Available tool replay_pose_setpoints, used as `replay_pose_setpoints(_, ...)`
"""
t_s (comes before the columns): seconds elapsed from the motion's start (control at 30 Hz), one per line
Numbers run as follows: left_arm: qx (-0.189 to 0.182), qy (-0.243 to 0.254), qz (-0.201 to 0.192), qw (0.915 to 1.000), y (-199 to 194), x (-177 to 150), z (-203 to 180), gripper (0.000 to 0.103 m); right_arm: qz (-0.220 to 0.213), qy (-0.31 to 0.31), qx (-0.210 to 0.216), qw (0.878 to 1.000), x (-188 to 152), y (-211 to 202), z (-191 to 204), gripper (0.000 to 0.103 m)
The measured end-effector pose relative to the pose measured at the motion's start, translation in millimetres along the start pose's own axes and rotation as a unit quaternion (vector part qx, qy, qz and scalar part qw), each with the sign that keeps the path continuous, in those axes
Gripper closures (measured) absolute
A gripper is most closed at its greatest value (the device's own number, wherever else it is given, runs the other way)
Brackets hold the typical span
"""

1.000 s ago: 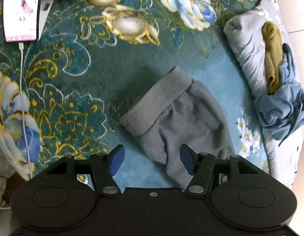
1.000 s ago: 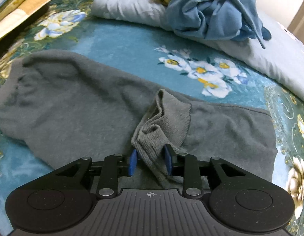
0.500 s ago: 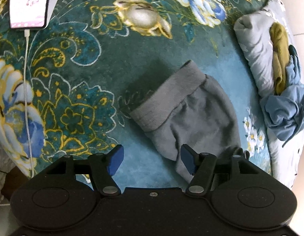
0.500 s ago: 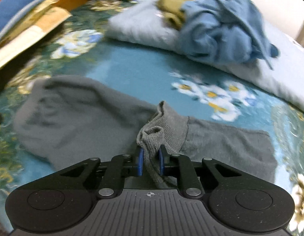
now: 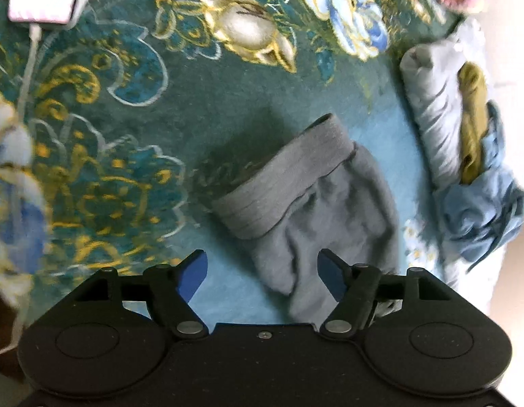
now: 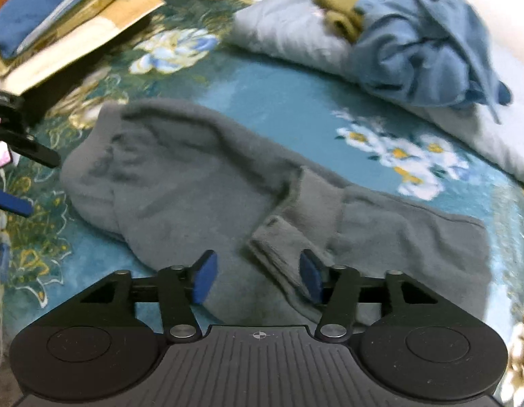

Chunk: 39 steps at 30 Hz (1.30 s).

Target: Fold clothes

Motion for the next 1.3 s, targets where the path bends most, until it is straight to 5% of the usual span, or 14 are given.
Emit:
replay_pose_setpoints(0.23,-0.033,-0.026,-0.091,0.9949,32,-1,22,0.034,0.023,0.004,-0.024,0.999,-16,-21,-25,0.05)
replay_pose_setpoints(0.5,-0.05,-0.019,-0.121,0.9912,45,5,30,0.043,0.021,0.05,-0.019,0.998,-24,-32,-41,0.05)
replay_pose_setpoints(0.57,-0.054,-0.018,-0.128,0.9901,48,6,32,0.063,0.023,0.035,-0.016,0.999,-24,-30,-39,0.05)
replay_pose_setpoints(0.67,-0.049,-0.011,-0.137,0.9893,48,7,29,0.077,0.023,0.013,-0.01,1.0,-22,-29,-38,0.05)
replay_pose_setpoints(0.87,-0.018,0.059,-0.188,0.9803,18,-14,-16,0.087,0.008,-0.007,0.0,1.0,-11,-37,-55,0.05)
replay_pose_setpoints(0.97,-0.001,0.149,-0.217,0.9648,-4,-39,-57,0.088,-0.003,-0.007,-0.003,1.0,-10,-45,-74,0.05)
replay_pose_setpoints(1.3,-0.029,0.39,-0.256,0.8842,-41,-166,-209,0.09,-0.024,0.042,-0.004,0.999,-42,-70,-163,0.05)
Point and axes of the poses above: each gripper's, at about its wrist camera, not at the fingertips, and y roughly the way its jaws point, z to its left, x to its top, the point moved 1 cm from there along y, roughly the way its jaws point, and after that the axes turned 3 degrees about -x, right-handed, at the moved point
